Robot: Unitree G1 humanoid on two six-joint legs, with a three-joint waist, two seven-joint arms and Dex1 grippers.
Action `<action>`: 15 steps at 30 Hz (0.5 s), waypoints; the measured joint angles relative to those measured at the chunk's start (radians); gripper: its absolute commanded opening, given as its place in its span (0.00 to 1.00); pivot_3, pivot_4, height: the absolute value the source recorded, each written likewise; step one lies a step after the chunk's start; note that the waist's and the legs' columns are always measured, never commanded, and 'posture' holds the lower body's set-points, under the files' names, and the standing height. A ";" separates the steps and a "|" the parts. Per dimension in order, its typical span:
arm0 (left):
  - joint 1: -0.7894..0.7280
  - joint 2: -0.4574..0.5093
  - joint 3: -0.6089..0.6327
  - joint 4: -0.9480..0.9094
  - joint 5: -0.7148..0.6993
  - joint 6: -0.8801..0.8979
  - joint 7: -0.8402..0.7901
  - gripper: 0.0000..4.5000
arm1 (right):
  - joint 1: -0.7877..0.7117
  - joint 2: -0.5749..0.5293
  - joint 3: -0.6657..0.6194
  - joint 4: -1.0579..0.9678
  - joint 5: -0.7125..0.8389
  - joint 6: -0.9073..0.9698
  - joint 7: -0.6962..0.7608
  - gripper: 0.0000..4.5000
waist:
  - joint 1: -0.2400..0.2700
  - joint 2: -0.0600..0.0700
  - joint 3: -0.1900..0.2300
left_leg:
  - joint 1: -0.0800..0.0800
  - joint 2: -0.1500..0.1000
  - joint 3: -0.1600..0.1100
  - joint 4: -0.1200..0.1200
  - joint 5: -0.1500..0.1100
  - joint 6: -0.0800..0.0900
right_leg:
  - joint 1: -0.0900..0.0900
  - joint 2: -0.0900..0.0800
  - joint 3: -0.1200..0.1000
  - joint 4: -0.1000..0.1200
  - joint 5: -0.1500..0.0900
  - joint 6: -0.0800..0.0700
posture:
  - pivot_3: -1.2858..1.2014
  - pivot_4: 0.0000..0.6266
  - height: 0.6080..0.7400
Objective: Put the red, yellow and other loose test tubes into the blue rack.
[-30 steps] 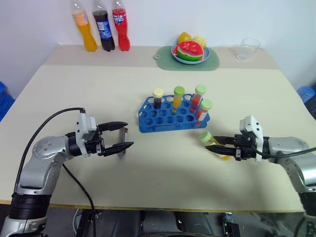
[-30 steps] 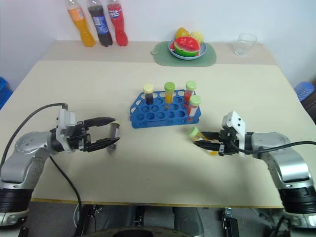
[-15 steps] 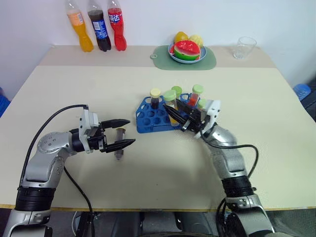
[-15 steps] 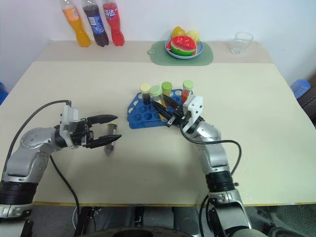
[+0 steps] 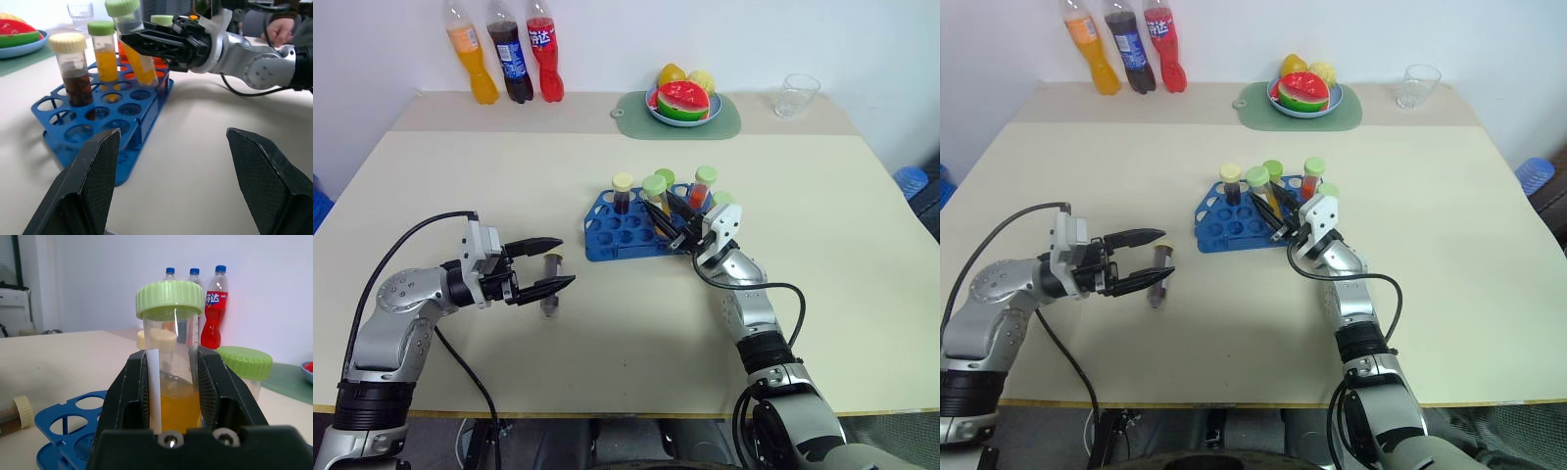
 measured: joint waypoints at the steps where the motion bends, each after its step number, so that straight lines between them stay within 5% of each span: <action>1: 0.000 0.000 0.000 -0.002 0.000 0.002 0.003 0.80 | 0.000 0.010 -0.004 0.012 0.002 -0.014 -0.001 0.24 | -0.001 0.000 0.000 | 0.000 0.000 0.000 0.000 0.000 0.000 | 0.000 0.000 0.000 0.000 0.000 0.000 | 0.52 0.24 1.00; 3: 0.000 -0.003 0.000 -0.003 0.000 0.006 0.012 0.80 | 0.000 0.029 -0.015 0.033 0.024 -0.025 0.004 0.24 | -0.002 0.000 0.000 | 0.001 0.000 -0.001 0.000 0.000 0.000 | 0.000 0.000 0.000 0.000 0.000 0.000 | 0.52 0.24 1.00; 10: 0.018 -0.007 0.008 -0.030 -0.035 0.036 0.041 0.80 | 0.019 0.038 -0.034 0.111 0.036 -0.074 0.017 0.98 | -0.003 0.001 0.000 | 0.001 0.000 -0.002 -0.001 0.000 0.000 | 0.000 0.000 0.000 0.000 0.000 0.000 | 0.52 0.24 1.00; 15: 0.019 -0.017 0.036 -0.041 -0.076 0.075 0.081 0.80 | 0.057 -0.022 -0.015 0.038 -0.020 -0.109 0.011 0.98 | -0.002 0.002 0.001 | 0.000 0.000 -0.002 -0.001 0.000 0.000 | 0.000 -0.001 0.000 0.000 0.000 0.000 | 0.52 0.24 1.00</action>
